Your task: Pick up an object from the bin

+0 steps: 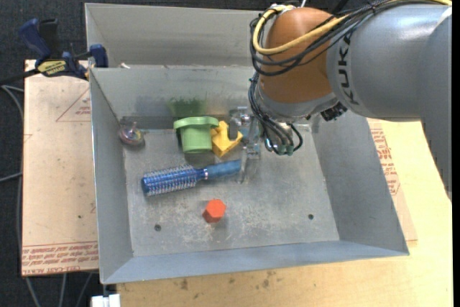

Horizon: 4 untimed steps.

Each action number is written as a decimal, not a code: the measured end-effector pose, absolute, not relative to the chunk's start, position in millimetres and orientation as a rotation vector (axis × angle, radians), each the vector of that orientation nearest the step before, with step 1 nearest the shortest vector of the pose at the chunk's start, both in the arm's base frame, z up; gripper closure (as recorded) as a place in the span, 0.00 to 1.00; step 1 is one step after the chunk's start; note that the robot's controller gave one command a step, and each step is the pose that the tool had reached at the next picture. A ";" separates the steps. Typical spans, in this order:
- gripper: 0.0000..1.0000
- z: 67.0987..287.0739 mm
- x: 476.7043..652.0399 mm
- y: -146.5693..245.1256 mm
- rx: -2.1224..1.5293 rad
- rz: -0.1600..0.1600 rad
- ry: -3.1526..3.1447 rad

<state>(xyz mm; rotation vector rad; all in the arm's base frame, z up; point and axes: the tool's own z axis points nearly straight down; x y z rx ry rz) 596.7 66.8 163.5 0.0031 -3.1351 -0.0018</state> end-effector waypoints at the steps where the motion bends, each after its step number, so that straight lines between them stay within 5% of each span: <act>1: 0.00 71.7 646.3 87.2 0.438 -0.003 -3.121; 2: 0.00 71.3 592.7 108.9 0.435 -0.005 -3.114; 3: 1.00 70.8 593.5 107.1 0.428 -0.003 -3.114; 4: 1.00 210.8 569.3 116.4 0.463 -0.002 -3.116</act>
Offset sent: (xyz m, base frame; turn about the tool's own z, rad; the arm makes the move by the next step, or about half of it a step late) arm 0.0469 0.0190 -0.0935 -0.2787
